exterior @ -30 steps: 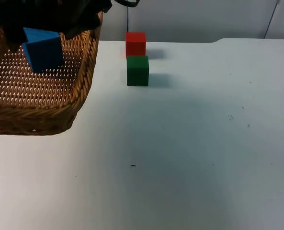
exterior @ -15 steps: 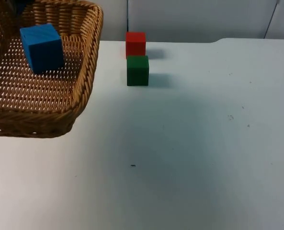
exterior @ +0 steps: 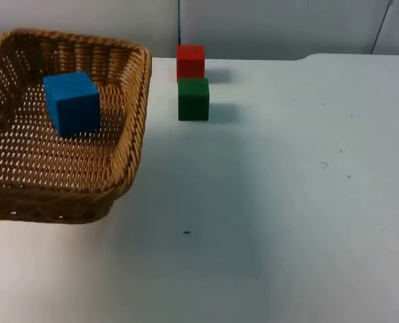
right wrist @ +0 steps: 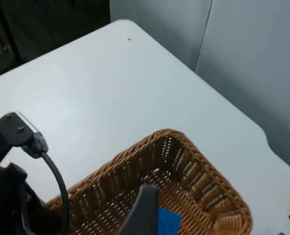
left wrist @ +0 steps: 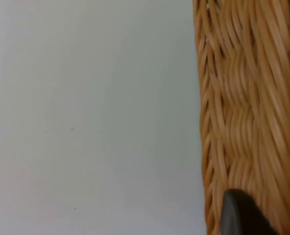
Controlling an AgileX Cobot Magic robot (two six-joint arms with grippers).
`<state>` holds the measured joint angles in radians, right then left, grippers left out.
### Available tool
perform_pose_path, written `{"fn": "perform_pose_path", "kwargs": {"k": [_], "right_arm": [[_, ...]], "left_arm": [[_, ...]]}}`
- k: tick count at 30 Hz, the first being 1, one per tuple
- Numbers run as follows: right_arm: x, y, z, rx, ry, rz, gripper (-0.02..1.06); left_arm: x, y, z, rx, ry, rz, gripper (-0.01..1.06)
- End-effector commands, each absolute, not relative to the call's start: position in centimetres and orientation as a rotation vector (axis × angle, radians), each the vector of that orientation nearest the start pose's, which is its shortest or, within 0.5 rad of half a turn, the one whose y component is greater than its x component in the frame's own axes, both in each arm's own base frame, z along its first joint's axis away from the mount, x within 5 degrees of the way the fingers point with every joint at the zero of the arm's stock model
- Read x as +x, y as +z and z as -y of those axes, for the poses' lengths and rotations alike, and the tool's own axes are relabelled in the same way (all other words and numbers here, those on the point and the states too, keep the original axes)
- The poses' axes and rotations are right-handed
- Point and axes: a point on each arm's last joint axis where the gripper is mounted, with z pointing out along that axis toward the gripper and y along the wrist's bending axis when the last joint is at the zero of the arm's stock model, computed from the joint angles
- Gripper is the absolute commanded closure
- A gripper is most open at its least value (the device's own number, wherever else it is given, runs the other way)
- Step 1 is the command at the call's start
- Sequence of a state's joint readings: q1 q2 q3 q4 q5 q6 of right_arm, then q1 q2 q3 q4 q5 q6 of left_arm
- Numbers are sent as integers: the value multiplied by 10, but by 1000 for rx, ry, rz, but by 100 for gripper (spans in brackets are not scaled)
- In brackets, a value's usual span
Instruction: Pick up the basket with the left hand and place the blue cube into the basket with the right hand.
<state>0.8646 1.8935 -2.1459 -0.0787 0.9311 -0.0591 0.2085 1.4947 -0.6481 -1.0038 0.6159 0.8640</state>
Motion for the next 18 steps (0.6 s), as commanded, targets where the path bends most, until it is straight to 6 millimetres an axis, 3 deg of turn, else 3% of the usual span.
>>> {"fn": "perform_pose_path", "kwargs": {"k": [1,11,18], "right_arm": [[266,461,-306,-993,375,-1900,24],[228,512,-260,-988,371,-1828,24],[213,530,-243,-965,384,-1782,24]], "left_arm": [[260,165,-7,-219,-660,-2600,105],[266,132,-9,-256,-667,-2686,105],[266,123,-10,-254,-663,-2717,105]]}}
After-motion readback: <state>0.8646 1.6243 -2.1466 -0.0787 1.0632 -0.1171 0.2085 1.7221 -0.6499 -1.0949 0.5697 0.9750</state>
